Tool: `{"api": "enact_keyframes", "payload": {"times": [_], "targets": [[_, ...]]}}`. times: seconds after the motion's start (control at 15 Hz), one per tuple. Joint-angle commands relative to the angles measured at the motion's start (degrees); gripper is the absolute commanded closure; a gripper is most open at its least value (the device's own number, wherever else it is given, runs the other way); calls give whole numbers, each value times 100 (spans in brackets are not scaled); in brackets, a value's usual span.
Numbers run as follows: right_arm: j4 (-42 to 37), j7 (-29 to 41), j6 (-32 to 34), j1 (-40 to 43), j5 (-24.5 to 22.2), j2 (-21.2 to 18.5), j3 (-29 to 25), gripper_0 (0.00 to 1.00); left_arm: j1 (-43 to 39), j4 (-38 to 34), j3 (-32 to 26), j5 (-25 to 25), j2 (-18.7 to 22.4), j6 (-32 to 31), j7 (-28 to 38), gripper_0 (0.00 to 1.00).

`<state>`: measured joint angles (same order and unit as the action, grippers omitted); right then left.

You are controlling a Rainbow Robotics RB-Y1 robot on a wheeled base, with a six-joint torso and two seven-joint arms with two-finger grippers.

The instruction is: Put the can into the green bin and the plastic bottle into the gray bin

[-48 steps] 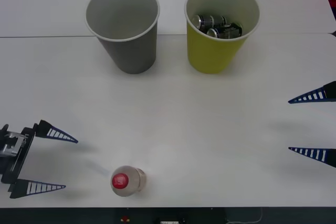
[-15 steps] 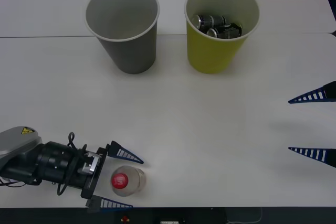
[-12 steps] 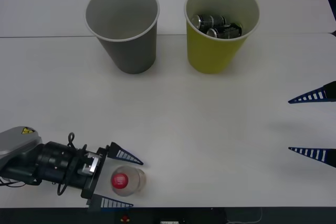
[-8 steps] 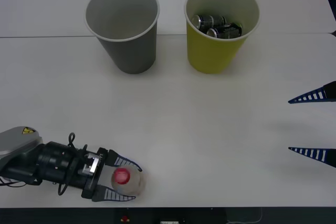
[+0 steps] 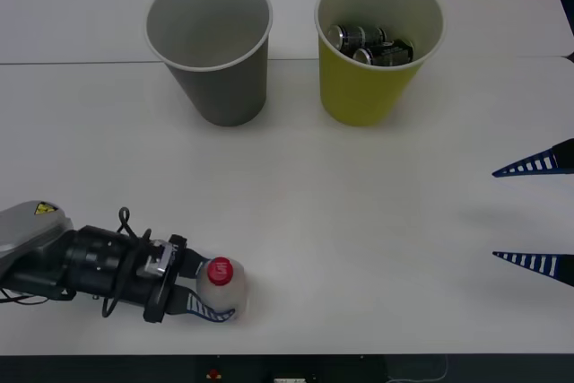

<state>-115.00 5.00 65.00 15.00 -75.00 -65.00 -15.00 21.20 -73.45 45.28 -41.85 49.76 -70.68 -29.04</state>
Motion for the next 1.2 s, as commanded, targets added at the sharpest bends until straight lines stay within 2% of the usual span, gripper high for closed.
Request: {"api": "enact_keyframes", "payload": {"times": [0.07,0.27,0.33,0.47,0.6,0.73,1.0,1.2], "targets": [[0,0,0,0,0,0,0,0,-2,-310,-389,-245,69,46,768,100],[0,0,0,0,0,0,0,0,-11,-556,-661,-386,219,151,1515,100],[0,0,0,0,0,0,0,0,-134,-706,-846,-386,315,221,1841,100],[0,0,0,0,0,0,0,0,-512,-1374,-1434,-728,544,608,2473,100],[0,0,0,0,0,0,0,0,-1048,-2288,-2182,-1221,764,986,3800,100],[0,0,0,0,0,0,0,0,-1505,-2894,-2691,-1458,851,1390,4785,100],[0,0,0,0,0,0,0,0,-2481,-4256,-3491,-2100,1159,2885,6771,100],[0,0,0,0,0,0,0,0,-2841,-4951,-4001,-2838,1203,3421,8371,100]]}}
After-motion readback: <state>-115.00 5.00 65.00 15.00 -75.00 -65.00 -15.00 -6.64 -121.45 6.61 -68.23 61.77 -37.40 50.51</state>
